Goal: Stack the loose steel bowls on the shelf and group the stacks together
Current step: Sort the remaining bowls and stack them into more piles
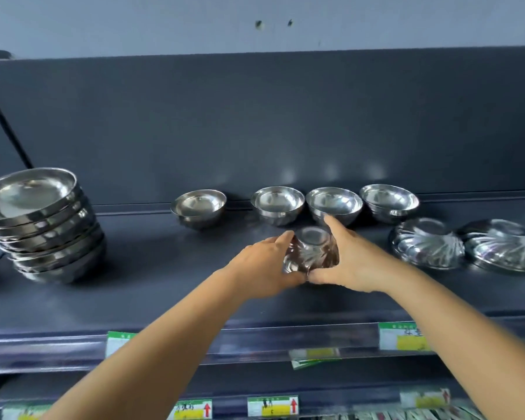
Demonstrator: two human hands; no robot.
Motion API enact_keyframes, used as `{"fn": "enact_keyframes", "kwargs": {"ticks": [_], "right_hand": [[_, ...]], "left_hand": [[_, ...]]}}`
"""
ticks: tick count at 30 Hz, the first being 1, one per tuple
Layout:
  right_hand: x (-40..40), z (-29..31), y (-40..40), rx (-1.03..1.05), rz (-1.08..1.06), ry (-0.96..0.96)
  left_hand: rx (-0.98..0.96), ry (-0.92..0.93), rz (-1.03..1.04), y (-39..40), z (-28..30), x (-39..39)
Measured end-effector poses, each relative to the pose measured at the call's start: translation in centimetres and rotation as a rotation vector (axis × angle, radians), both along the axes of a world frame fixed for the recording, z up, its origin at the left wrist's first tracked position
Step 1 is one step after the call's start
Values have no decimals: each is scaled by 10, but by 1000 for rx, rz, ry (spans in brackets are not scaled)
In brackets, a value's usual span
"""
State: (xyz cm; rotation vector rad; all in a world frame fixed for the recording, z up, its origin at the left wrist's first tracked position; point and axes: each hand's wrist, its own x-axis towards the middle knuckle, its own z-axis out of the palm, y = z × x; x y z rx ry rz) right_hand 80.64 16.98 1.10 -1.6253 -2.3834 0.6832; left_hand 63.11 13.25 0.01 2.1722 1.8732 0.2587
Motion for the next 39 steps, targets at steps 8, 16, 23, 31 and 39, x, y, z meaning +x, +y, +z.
{"fn": "enact_keyframes", "kwargs": {"ticks": [8, 16, 23, 31, 39], "right_hand": [[3, -19, 14, -1, -10, 76], [-25, 11, 20, 25, 42, 308], [-86, 37, 40, 29, 15, 533], [-167, 42, 63, 51, 15, 564], [-149, 30, 101, 183, -164, 113]], "left_hand": [[-11, -182, 42, 11, -11, 1], [159, -275, 23, 9, 15, -40], [455, -266, 78, 6, 35, -95], [548, -280, 507, 37, 45, -152], [263, -444, 739, 71, 43, -183]]}}
